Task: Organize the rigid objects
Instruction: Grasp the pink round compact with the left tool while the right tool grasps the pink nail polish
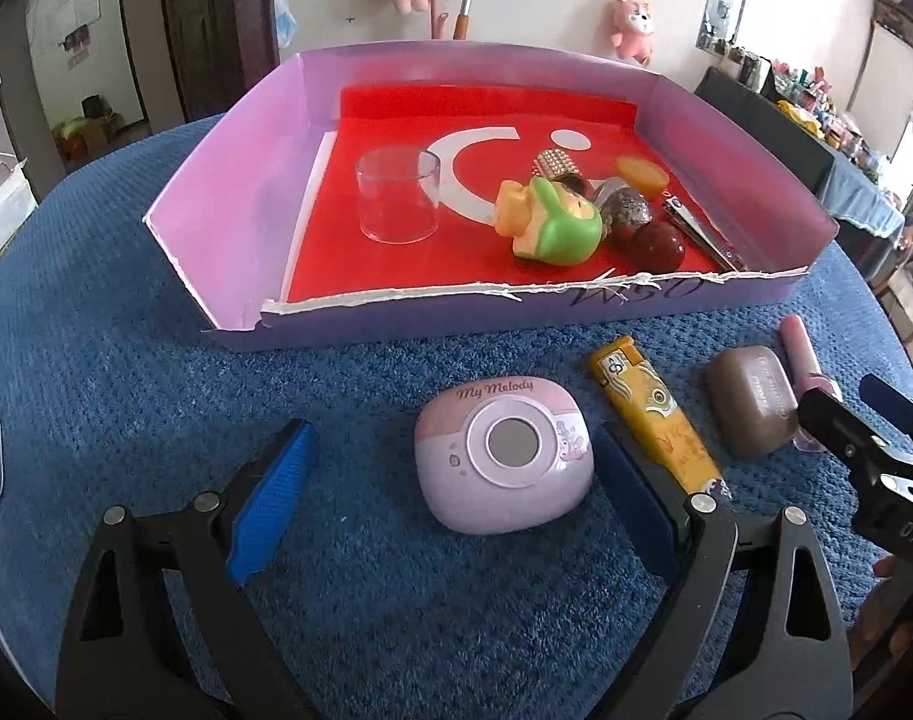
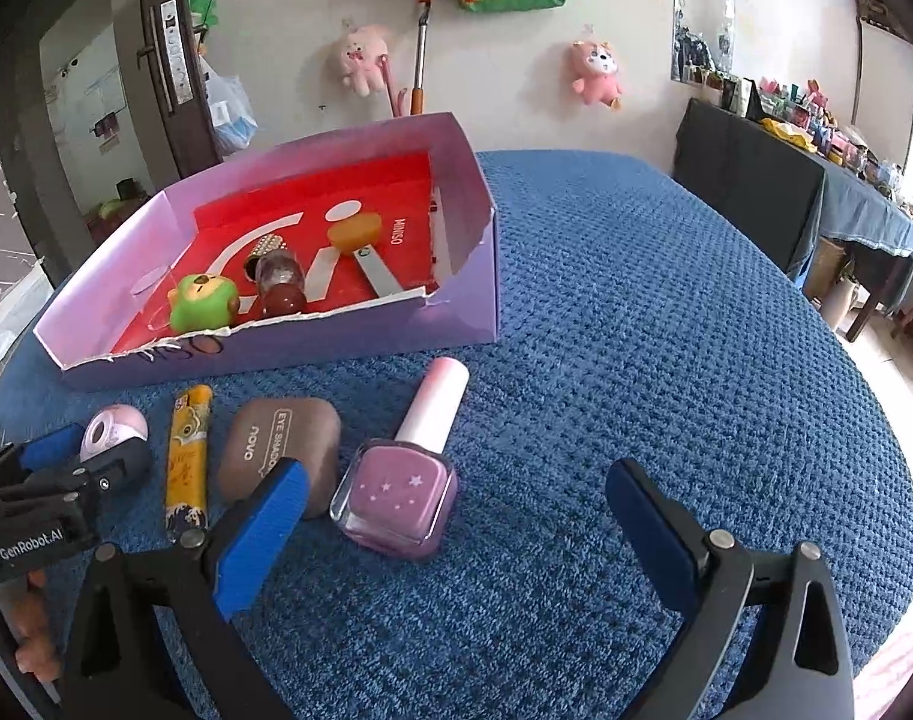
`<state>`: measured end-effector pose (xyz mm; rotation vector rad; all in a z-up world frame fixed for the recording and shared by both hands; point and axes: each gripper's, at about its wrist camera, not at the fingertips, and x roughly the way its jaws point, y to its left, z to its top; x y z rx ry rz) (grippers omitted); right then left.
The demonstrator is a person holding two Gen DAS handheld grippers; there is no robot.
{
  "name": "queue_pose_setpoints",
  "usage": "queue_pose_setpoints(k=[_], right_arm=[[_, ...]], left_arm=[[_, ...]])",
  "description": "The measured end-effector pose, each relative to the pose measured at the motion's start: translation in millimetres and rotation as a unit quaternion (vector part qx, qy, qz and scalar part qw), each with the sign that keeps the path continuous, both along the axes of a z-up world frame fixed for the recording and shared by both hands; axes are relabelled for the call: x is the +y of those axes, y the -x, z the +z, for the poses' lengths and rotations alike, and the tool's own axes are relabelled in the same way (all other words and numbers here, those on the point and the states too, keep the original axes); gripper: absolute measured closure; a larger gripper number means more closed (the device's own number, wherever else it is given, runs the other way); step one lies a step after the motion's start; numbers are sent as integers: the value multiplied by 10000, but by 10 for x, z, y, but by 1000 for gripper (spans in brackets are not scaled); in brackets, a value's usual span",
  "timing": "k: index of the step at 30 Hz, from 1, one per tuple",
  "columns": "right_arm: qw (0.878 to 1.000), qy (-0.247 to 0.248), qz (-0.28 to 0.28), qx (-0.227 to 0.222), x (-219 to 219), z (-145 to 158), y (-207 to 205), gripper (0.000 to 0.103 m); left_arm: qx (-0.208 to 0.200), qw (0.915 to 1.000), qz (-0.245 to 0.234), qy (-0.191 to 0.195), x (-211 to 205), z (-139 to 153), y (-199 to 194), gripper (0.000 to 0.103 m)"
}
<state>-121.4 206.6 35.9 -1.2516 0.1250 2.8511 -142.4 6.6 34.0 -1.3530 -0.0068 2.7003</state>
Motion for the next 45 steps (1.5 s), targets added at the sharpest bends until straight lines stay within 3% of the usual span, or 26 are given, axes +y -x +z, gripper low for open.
queue_pose_setpoints(k=[9, 12, 20, 25, 30, 36, 45], right_arm=[[9999, 69, -8, -143, 74, -22, 38, 8], [9998, 80, 5, -177, 68, -35, 53, 8], [9994, 87, 286, -146, -37, -50, 65, 33], [9977, 338, 574, -109, -72, -36, 41, 57], [9966, 573, 581, -62, -20, 26, -7, 58], [9954, 592, 707, 261, -31, 318, -79, 58], [9946, 512, 823, 362, -100, 415, -123, 58]], left_arm=[[39, 9998, -38, 192, -41, -11, 17, 11], [92, 9998, -47, 178, -30, -1, 10, 17], [172, 9995, -214, 138, 68, 38, 37, 46], [145, 9997, -168, 40, 59, 70, 48, 49], [347, 9992, -213, -19, 40, 238, -36, 49], [605, 9978, -253, -107, 10, 446, -115, 49], [647, 9973, -308, -133, 15, 486, -187, 49]])
